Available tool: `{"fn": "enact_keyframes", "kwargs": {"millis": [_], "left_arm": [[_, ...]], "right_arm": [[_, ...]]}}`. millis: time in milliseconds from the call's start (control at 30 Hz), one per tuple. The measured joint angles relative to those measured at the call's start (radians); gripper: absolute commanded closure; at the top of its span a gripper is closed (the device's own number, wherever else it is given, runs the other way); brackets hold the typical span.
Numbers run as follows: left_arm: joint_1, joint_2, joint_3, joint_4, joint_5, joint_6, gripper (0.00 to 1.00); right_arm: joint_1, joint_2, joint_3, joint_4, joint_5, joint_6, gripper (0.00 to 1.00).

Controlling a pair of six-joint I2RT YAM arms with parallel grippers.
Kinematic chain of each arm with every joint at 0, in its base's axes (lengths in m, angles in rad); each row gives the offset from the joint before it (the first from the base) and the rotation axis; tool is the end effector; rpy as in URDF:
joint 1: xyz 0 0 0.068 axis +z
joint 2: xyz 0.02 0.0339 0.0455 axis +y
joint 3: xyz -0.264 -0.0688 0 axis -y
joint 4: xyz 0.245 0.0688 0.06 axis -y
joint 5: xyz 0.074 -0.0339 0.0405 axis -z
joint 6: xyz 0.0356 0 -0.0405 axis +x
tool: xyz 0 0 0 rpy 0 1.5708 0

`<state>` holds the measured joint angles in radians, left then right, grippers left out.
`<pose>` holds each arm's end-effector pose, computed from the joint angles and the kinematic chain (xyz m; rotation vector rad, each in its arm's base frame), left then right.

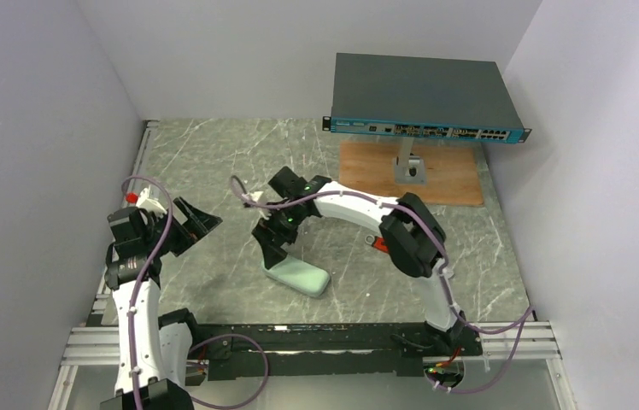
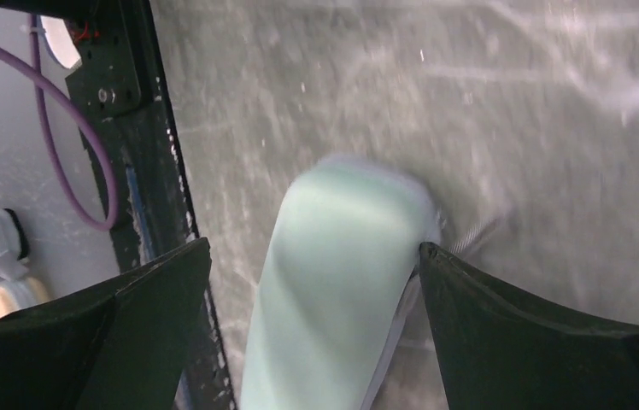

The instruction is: Open the umbrella

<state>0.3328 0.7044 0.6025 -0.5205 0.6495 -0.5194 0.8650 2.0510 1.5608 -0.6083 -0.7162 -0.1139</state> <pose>0.1505 0.0293 0.2596 -0.5449 2.0903 -0.8153 0.2626 0.3441 0.1954 -1.4979 2.2900 1.1894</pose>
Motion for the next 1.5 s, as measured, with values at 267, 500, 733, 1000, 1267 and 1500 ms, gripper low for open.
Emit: {"fn": "enact_keyframes", "kwargs": {"millis": [267, 500, 733, 1000, 1267, 1500], "left_arm": [[0.046, 0.024, -0.014, 0.005, 0.035, -0.040, 0.02], [0.048, 0.042, -0.048, 0.050, 0.075, -0.069, 0.03], [0.048, 0.053, -0.066, 0.077, 0.099, -0.090, 0.02], [0.048, 0.052, -0.087, 0.096, 0.114, -0.099, 0.02], [0.048, 0.055, -0.090, 0.098, 0.114, -0.099, 0.02], [0.048, 0.060, -0.090, 0.097, 0.115, -0.099, 0.03]], "right_arm": [[0.079, 0.006, 0.043, -0.061, 0.074, -0.240, 0.00], [0.082, -0.258, -0.212, -0.062, 0.317, -0.382, 0.00], [0.113, -0.312, -0.320, -0.014, 0.510, -0.369, 0.00], [0.174, -0.312, -0.304, -0.035, 0.534, -0.297, 0.00], [0.248, -0.314, -0.306, -0.019, 0.599, -0.227, 0.00], [0.257, -0.311, -0.384, 0.041, 0.728, -0.208, 0.00]]}}
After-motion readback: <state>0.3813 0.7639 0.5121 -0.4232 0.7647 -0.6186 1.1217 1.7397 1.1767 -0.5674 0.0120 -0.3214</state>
